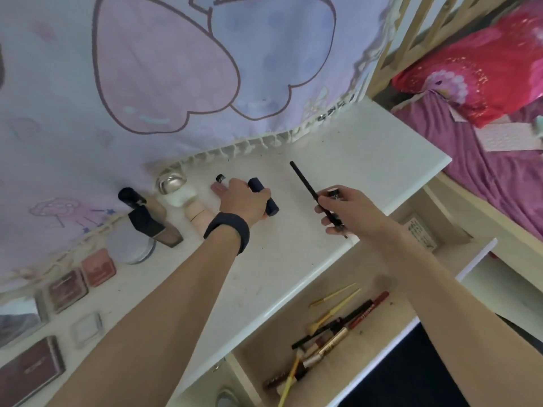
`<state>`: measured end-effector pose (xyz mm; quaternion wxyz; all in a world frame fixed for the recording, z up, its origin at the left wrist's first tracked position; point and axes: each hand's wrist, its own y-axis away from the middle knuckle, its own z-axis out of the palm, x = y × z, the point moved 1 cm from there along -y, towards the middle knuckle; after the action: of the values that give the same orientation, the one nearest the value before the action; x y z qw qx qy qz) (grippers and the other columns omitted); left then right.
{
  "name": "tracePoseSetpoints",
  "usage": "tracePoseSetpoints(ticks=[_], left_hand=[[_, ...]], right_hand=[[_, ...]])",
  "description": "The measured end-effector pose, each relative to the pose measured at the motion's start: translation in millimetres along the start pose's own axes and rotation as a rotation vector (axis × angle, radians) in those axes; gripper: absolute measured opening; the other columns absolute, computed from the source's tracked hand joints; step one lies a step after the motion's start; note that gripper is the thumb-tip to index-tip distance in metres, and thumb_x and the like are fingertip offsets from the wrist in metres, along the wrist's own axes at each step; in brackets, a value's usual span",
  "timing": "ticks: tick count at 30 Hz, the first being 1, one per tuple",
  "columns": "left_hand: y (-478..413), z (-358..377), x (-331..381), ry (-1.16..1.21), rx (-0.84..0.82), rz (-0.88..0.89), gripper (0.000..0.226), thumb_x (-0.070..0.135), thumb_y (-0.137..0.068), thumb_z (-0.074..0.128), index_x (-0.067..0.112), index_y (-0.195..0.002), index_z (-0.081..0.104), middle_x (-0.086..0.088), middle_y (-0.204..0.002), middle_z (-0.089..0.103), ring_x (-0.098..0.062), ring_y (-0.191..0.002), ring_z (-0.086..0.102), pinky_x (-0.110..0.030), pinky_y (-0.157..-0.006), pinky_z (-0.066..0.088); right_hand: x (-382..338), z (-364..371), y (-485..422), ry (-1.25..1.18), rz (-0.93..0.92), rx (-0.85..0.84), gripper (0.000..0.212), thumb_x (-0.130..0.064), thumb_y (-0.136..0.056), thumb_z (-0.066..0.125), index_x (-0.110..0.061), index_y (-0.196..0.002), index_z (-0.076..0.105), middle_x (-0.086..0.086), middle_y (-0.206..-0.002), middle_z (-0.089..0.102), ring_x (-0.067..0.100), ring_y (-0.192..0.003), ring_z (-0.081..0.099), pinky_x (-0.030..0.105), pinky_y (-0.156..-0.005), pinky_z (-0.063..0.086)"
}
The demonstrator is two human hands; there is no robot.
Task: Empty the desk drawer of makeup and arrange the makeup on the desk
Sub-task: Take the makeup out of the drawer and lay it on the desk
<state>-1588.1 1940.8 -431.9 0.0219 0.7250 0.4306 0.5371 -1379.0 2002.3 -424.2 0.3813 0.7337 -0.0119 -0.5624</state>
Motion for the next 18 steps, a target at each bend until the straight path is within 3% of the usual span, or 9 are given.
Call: tracePoseSetpoints(ticks=[2, 5, 7, 9, 11, 13, 15, 18], left_hand=[[-4, 2, 7, -0.07, 0.042, 0.021, 0.035, 0.022, -0.088, 0.07, 0.004, -0.112, 0.052, 0.008, -0.093, 0.045, -0.033, -0.095, 0.066, -0.047, -0.083, 0.059], [-8, 2, 11, -0.206, 0.089, 0.028, 0.046, 0.03, -0.09, 0.066, 0.004, -0.122, 0.047, -0.008, -0.112, 0.052, -0.031, -0.096, 0.065, -0.043, -0.083, 0.058], [-7, -1, 10, -0.255, 0.124, 0.042, 0.046, 0.033, -0.093, 0.062, 0.005, -0.125, 0.046, -0.01, -0.119, 0.048, -0.033, -0.096, 0.065, -0.041, -0.083, 0.056], [-3, -6, 6, -0.331, 0.175, 0.117, 0.039, 0.034, -0.096, 0.057, 0.012, -0.127, 0.047, -0.01, -0.127, 0.048, -0.033, -0.1, 0.063, -0.038, -0.08, 0.053], [-1, -14, 1, -0.577, 0.253, 0.28, 0.036, 0.03, -0.097, 0.054, 0.018, -0.13, 0.048, -0.009, -0.135, 0.045, -0.03, -0.115, 0.052, -0.037, -0.077, 0.045], [-2, -22, -6, -0.838, 0.257, 0.415, 0.045, 0.029, -0.096, 0.052, 0.017, -0.139, 0.044, -0.011, -0.147, 0.039, -0.03, -0.133, 0.035, -0.039, -0.091, 0.042], [-4, -25, -13, -1.011, 0.154, 0.45, 0.051, 0.03, -0.095, 0.051, 0.013, -0.142, 0.041, -0.012, -0.156, 0.03, -0.029, -0.144, 0.022, -0.039, -0.109, 0.033], [0, -27, -27, -1.103, 0.08, 0.488, 0.052, 0.029, -0.098, 0.048, 0.008, -0.145, 0.038, -0.012, -0.159, 0.026, -0.027, -0.147, 0.015, -0.035, -0.114, 0.027]], right_hand=[[-10, 20, -19, 0.107, -0.022, 0.022, 0.009, -0.019, -0.1, 0.059, -0.016, -0.104, 0.066, 0.004, -0.088, 0.07, 0.013, -0.062, 0.061, 0.027, -0.056, 0.055], [-20, 44, -42, 0.357, -0.082, 0.065, 0.018, -0.022, -0.096, 0.054, -0.008, -0.101, 0.064, 0.007, -0.083, 0.07, 0.02, -0.063, 0.059, 0.032, -0.06, 0.051], [-24, 58, -54, 0.512, -0.125, 0.089, 0.022, -0.024, -0.095, 0.052, -0.004, -0.098, 0.062, 0.005, -0.079, 0.065, 0.023, -0.067, 0.058, 0.029, -0.061, 0.048], [-28, 67, -61, 0.65, -0.165, 0.113, 0.021, -0.026, -0.096, 0.053, -0.009, -0.103, 0.063, 0.003, -0.086, 0.064, 0.021, -0.074, 0.057, 0.025, -0.058, 0.041], [-29, 72, -67, 0.675, -0.188, 0.135, 0.025, -0.027, -0.096, 0.053, -0.014, -0.116, 0.062, 0.003, -0.098, 0.065, 0.022, -0.084, 0.056, 0.027, -0.061, 0.038], [-28, 74, -69, 0.63, -0.21, 0.168, 0.031, -0.029, -0.098, 0.054, -0.018, -0.127, 0.058, 0.002, -0.104, 0.064, 0.022, -0.092, 0.057, 0.026, -0.066, 0.038], [-25, 74, -68, 0.625, -0.254, 0.182, 0.038, -0.033, -0.1, 0.054, -0.017, -0.135, 0.054, -0.002, -0.106, 0.065, 0.022, -0.102, 0.061, 0.025, -0.076, 0.042], [-19, 77, -63, 0.776, -0.331, 0.14, 0.051, -0.038, -0.099, 0.055, -0.017, -0.145, 0.049, 0.002, -0.134, 0.061, 0.025, -0.125, 0.054, 0.03, -0.099, 0.04]])
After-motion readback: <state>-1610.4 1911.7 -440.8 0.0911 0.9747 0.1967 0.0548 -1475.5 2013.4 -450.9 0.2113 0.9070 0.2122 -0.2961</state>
